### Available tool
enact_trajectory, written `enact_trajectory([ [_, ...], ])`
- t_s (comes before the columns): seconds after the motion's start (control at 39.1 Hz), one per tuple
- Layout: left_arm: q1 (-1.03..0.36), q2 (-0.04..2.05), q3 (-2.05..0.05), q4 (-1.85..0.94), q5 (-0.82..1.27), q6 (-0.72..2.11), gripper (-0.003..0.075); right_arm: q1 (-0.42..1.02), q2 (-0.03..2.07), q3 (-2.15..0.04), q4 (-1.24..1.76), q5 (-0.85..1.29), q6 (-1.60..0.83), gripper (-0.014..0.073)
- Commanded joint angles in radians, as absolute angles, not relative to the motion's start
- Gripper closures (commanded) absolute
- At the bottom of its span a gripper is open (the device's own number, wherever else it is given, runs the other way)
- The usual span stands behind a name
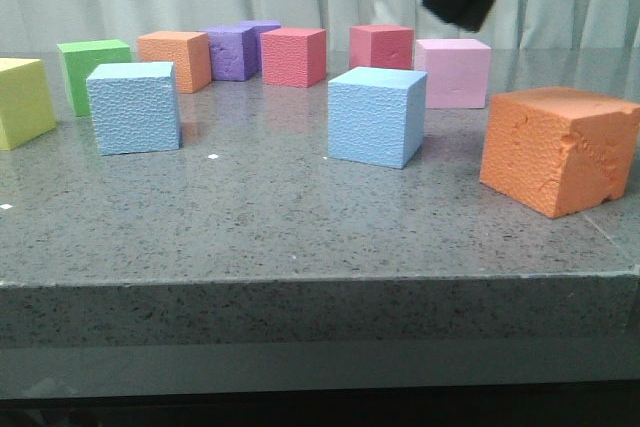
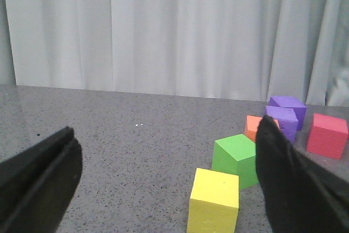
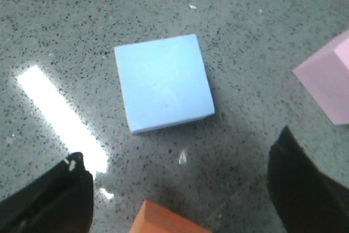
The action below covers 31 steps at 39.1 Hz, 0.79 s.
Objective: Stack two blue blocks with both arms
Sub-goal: 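Lower the right gripper onto the nearer light-blue cube and grasp it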
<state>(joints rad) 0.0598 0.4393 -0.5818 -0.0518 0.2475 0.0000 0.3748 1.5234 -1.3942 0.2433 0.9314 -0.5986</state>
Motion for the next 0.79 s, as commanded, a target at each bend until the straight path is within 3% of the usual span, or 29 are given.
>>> enact_trajectory([
  [0.0,0.060,0.453,-0.617,-0.051,0.161,0.000,0.0103,0.391,1.544,-1.467,0.267,0.909,-0.626,-0.0052],
  [0.66,0.060,0.453,-0.617,-0.051,0.161,0.000,0.0103,0.400,1.758,-1.589,0.348,0.921,-0.666,-0.0047],
  [0.77,0.060,0.453,-0.617,-0.051,0.161,0.000,0.0103,0.400,1.758,-1.589,0.344,0.926,-0.666,0.0058],
])
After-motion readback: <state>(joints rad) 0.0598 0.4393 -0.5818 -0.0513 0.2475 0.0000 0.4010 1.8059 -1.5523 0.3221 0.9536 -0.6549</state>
